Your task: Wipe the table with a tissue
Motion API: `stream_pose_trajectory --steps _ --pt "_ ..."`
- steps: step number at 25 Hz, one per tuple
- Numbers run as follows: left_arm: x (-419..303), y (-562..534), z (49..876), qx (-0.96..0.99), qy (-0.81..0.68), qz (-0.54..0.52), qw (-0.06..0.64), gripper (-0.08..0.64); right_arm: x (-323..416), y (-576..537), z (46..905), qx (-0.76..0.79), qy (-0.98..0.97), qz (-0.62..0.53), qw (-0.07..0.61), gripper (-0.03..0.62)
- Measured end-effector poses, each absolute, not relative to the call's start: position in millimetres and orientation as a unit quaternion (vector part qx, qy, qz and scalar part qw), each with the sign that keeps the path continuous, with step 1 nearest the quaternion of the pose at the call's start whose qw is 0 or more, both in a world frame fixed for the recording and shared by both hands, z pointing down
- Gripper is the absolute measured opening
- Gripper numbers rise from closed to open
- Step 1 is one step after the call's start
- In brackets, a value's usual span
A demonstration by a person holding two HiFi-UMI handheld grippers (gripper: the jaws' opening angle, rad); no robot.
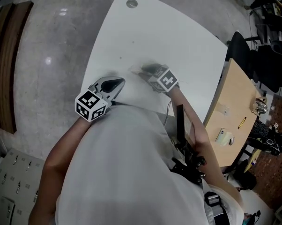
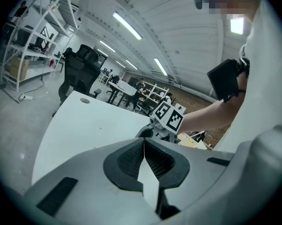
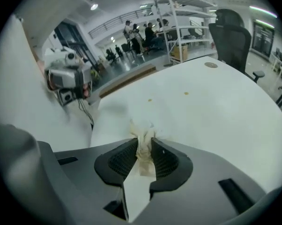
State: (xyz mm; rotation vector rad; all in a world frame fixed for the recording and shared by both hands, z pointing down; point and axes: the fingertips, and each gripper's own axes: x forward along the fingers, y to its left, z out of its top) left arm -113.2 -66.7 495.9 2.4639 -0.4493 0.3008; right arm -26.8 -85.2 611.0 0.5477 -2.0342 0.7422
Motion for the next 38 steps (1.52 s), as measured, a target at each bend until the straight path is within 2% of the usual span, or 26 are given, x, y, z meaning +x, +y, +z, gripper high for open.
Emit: stream_pose_trajectory --steps 3,5,10,18,26,32,38 --pt "-117 -68 498 0.929 -0.176 0.112 0.306 0.008 -20 -109 590 0.278 -0.824 0.363 0.335 0.091" --pt "-122 -69 500 0.927 -0.183 0.112 0.308 0.008 -8 -130 574 0.319 -0.819 0.379 0.29 0.091" --pt "-134 -72 503 0.923 -0.197 0.108 0.311 0.008 20 -175 550 0.392 -0.806 0.358 0.262 0.091" --pt "-157 -68 506 0.917 -0.22 0.103 0.318 0.008 35 -211 578 0.486 -0.753 0.338 0.287 0.091" --pt "-195 -62 512 0.904 -0.253 0.106 0.327 0.008 35 -233 602 0.528 -0.719 0.285 0.35 0.091" --pt "-200 -63 511 0.902 -0.262 0.101 0.328 0.008 65 -236 606 0.562 -0.674 0.246 0.411 0.091" --pt "-211 -64 513 0.901 -0.263 0.099 0.331 0.008 50 -232 613 0.554 -0.664 0.225 0.448 0.091"
